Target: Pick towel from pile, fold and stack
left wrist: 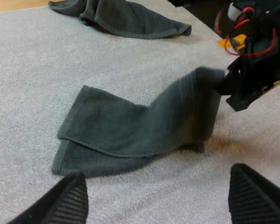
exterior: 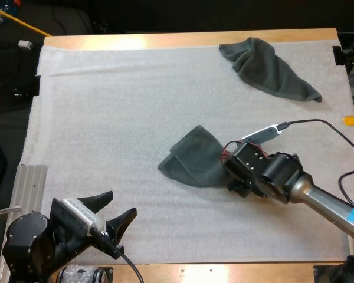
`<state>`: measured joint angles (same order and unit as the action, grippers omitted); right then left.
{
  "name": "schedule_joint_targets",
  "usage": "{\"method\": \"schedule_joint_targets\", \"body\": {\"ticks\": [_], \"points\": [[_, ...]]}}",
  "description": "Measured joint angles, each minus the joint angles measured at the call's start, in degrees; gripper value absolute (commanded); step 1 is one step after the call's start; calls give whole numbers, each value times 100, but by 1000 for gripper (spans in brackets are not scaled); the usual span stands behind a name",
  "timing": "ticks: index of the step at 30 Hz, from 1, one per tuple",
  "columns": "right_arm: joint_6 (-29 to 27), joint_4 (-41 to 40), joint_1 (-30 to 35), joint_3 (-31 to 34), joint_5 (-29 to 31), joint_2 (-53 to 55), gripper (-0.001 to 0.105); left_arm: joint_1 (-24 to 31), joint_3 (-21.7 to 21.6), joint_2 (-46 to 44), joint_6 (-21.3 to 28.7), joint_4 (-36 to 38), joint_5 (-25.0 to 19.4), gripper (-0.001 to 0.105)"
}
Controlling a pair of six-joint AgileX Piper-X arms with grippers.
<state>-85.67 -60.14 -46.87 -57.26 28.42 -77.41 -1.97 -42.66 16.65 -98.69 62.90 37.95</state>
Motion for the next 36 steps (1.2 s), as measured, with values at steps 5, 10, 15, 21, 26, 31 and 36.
{"method": "schedule_joint_targets", "body": {"ticks": [5, 10, 15, 21, 26, 31, 36], "points": [[-2, -133, 0, 0, 21, 529, 65, 0, 0, 0, 0, 0, 0, 62], [-71, -185, 0, 0, -456, 1166, 59, 0, 0, 0, 0, 0, 0, 62], [88, -183, 0, 42, -770, 1598, 59, 0, 0, 0, 0, 0, 0, 62], [669, -55, 0, 470, -1257, 1724, 59, 0, 0, 0, 0, 0, 0, 62], [1015, 727, 0, 1140, -1539, 1724, 59, 0, 0, 0, 0, 131, 0, 62], [1383, 1432, 273, 1696, -1732, 1724, 59, 0, 0, 0, 0, 345, 0, 62], [1623, 2291, 824, 2093, -2704, 1724, 59, 0, 0, 0, 0, 386, 0, 62]]}}
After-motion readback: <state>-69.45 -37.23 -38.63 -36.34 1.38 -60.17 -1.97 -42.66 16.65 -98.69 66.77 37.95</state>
